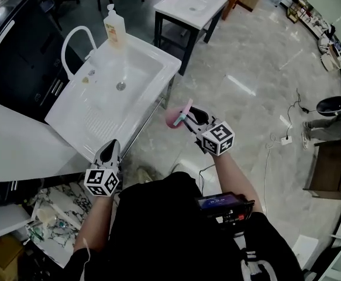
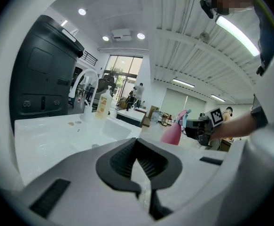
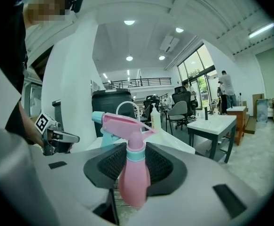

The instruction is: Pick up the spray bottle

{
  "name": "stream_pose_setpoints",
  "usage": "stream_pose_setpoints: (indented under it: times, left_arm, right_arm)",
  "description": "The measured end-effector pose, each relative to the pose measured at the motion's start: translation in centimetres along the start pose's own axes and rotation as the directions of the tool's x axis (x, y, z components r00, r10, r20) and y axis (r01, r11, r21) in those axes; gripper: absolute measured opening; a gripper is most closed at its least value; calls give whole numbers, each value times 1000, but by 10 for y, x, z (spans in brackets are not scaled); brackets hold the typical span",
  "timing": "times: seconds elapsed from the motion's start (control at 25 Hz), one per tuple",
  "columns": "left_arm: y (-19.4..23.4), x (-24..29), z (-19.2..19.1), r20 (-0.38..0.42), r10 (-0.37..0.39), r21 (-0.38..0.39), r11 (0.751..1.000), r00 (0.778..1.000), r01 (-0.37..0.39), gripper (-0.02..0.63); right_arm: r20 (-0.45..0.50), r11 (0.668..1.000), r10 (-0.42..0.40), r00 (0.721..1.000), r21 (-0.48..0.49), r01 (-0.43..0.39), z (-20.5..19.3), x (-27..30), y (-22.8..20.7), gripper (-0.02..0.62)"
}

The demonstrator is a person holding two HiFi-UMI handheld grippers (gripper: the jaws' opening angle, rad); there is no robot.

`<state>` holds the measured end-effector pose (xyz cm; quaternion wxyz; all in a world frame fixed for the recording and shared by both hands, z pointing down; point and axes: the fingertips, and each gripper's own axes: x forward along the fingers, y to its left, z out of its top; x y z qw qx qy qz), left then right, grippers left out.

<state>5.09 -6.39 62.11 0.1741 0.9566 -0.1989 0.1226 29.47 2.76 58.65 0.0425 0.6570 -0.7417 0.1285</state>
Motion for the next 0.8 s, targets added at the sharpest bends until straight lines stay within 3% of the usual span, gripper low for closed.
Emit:
stream_pose_setpoints:
  times: [0.36,0.8]
  left_arm:
    - [-57,35,-4,-17,-22,14,1000,1000,23,8]
    - [-83,49,-15,-49,-12,22,1000,999,13,8]
  right_arm:
    - [1,999,-26,1000,33,26,-14,-51,-44,146]
    - [3,998,-25,1000,55,25,-25,-75,-66,146]
